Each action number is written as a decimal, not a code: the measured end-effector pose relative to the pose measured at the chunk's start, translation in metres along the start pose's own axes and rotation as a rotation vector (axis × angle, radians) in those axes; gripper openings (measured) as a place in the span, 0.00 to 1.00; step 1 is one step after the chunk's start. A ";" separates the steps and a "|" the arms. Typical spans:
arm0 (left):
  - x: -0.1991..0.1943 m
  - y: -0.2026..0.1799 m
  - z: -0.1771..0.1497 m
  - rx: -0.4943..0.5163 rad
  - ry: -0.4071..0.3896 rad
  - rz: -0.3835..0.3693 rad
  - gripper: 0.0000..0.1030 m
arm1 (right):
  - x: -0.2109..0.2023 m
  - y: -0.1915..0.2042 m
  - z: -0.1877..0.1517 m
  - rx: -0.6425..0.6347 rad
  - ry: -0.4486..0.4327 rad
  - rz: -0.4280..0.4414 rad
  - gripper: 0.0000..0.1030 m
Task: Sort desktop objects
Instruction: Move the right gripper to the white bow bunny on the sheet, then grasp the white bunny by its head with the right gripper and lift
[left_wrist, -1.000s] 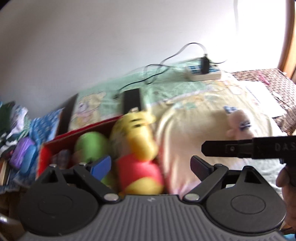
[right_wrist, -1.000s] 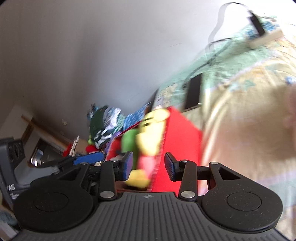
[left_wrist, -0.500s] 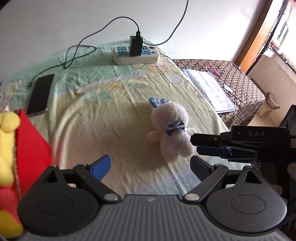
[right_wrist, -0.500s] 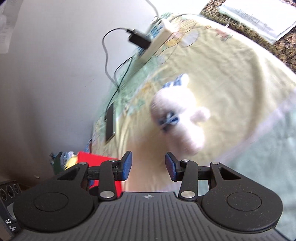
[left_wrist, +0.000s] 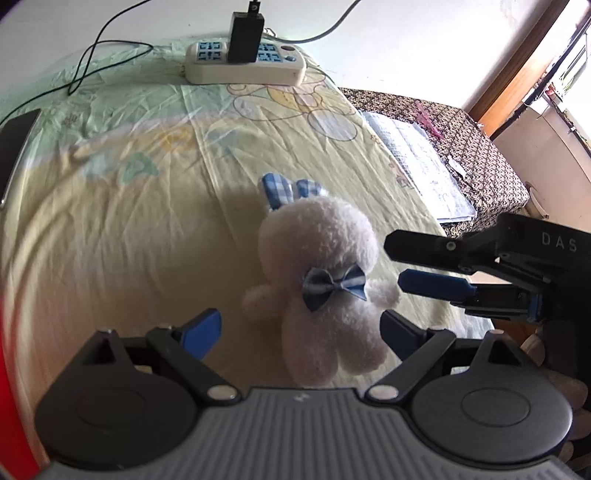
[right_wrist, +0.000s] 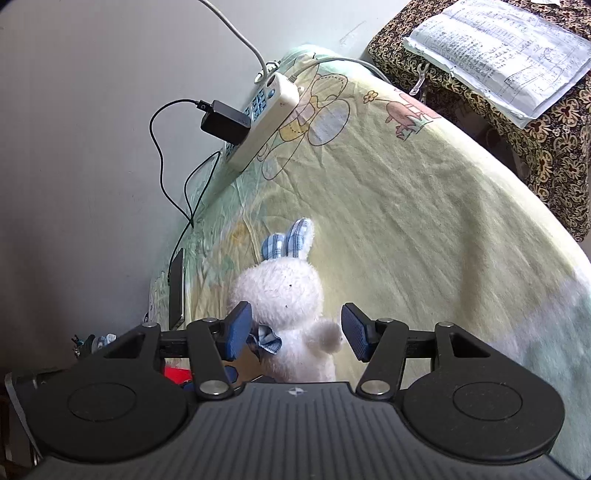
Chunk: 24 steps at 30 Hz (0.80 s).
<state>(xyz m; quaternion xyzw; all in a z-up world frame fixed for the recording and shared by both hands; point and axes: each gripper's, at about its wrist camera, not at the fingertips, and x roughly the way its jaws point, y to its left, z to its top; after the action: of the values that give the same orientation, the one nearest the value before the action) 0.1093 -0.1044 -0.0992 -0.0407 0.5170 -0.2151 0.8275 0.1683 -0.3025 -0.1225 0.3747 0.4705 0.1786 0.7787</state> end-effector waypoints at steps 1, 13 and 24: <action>0.004 0.001 0.003 -0.010 0.006 -0.004 0.90 | 0.005 0.000 0.001 -0.004 0.011 0.000 0.56; 0.030 0.009 0.022 -0.030 0.039 -0.024 0.78 | 0.051 0.007 0.009 -0.041 0.124 0.089 0.60; 0.018 0.009 0.016 -0.035 0.046 -0.041 0.70 | 0.047 0.023 -0.002 -0.089 0.165 0.070 0.56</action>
<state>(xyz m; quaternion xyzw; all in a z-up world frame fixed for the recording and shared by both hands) 0.1330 -0.1054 -0.1090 -0.0609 0.5385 -0.2238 0.8100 0.1913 -0.2570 -0.1338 0.3399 0.5113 0.2567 0.7464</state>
